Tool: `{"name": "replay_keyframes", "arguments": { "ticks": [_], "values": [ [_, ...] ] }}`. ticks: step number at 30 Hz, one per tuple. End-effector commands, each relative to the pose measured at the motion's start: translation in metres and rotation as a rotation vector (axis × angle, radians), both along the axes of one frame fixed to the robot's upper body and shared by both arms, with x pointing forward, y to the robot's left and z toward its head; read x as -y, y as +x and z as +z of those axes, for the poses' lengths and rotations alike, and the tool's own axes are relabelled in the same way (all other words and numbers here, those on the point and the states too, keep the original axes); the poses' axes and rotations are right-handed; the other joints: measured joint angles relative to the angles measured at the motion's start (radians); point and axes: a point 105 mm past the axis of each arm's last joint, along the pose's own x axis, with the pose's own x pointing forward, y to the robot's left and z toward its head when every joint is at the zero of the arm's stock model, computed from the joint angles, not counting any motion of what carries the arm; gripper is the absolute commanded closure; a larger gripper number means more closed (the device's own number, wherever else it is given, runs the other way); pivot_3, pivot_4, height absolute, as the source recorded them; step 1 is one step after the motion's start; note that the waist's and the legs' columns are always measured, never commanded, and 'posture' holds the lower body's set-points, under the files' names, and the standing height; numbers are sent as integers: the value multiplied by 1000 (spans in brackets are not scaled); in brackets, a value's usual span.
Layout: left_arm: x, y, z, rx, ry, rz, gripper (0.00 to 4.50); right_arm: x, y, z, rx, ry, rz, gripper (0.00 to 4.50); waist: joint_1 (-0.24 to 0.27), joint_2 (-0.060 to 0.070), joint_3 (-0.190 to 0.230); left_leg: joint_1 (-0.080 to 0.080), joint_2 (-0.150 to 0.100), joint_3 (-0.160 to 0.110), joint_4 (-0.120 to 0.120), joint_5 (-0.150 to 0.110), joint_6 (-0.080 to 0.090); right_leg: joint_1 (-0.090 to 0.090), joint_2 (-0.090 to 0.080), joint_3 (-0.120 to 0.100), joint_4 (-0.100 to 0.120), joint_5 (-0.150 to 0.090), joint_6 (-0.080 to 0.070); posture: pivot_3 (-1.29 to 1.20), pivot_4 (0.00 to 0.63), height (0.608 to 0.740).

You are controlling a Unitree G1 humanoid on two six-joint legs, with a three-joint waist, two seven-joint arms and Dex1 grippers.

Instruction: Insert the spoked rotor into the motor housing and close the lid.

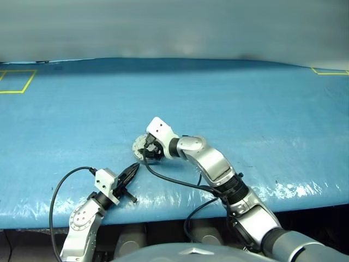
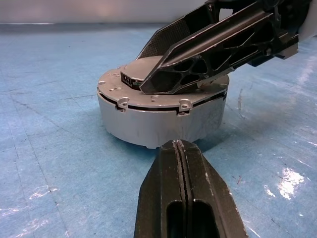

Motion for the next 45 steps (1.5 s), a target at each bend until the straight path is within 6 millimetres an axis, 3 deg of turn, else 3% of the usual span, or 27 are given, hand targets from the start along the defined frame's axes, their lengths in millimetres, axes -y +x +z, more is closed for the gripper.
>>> {"name": "replay_keyframes", "arguments": {
  "ticks": [1, 7, 15, 38, 42, 45],
  "values": [
    [4, 0, 9, 33, -10, -9, 4500, 7, -8, -27, -121, -65, -31, 1465, 0, 0, 0, 0, 0, 0, 0, 0, 0, 0, 0, 0, 0, 0, 0, 0, 150, 740],
    [5, 0, 8, 32, -12, -10, 4500, 0, -8, -15, -189, 51, -52, 1465, 0, 0, 0, 0, 0, 0, -1, 0, 0, 0, 0, 0, 0, 0, 0, 0, 150, 740],
    [5, 0, 8, 32, -12, -8, 4500, -4, -9, -2, -20, 78, -3, 1465, -1, 1, 0, -1, 0, 0, -2, 0, 0, -1, 0, 0, -1, 0, 0, 0, 150, 740],
    [2, 1, 8, 39, -9, -2, 4500, 0, -11, -30, 116, -9, 6, 1465, -3, 0, 0, 0, 0, 0, -2, 0, 0, -1, 0, 0, 0, 0, 0, 0, 150, 740],
    [-8, 1, 14, 55, -7, 20, 4500, 2, -12, -33, 111, -14, 18, 1465, -4, 0, 0, 0, 0, 0, -2, 0, 0, -1, 0, 0, 0, 0, 0, 0, 150, 740],
    [-26, 2, 23, 72, 24, 48, 4500, 4, -11, -34, 105, -15, 13, 1465, -5, 0, 0, 0, 0, 0, -2, 0, 0, -1, 0, 0, 0, 0, 0, 0, 150, 740]
  ]
}}
